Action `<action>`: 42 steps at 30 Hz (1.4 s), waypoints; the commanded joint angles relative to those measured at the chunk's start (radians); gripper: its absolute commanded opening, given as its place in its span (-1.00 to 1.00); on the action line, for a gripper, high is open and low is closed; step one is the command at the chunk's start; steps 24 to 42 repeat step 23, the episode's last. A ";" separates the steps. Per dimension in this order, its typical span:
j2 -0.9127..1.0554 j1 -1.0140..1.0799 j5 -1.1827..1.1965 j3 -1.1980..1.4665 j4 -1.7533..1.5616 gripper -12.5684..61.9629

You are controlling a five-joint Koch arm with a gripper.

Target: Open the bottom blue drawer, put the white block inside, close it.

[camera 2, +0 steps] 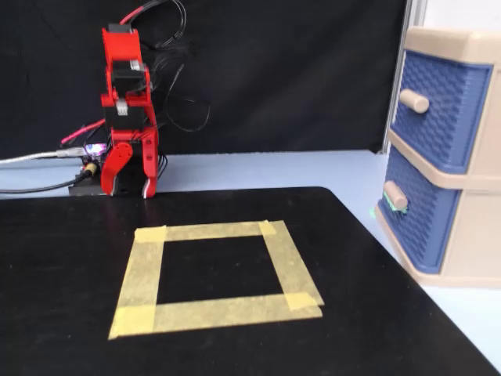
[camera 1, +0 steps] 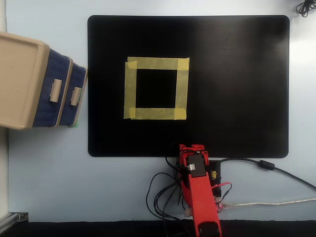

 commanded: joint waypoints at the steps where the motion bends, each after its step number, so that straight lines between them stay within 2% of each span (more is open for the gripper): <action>1: 0.049 -0.005 -0.011 -0.028 0.051 0.27; 7: 0.049 -0.003 -0.003 -0.035 0.316 0.25; 42: 0.048 -0.006 0.000 -0.040 0.301 0.26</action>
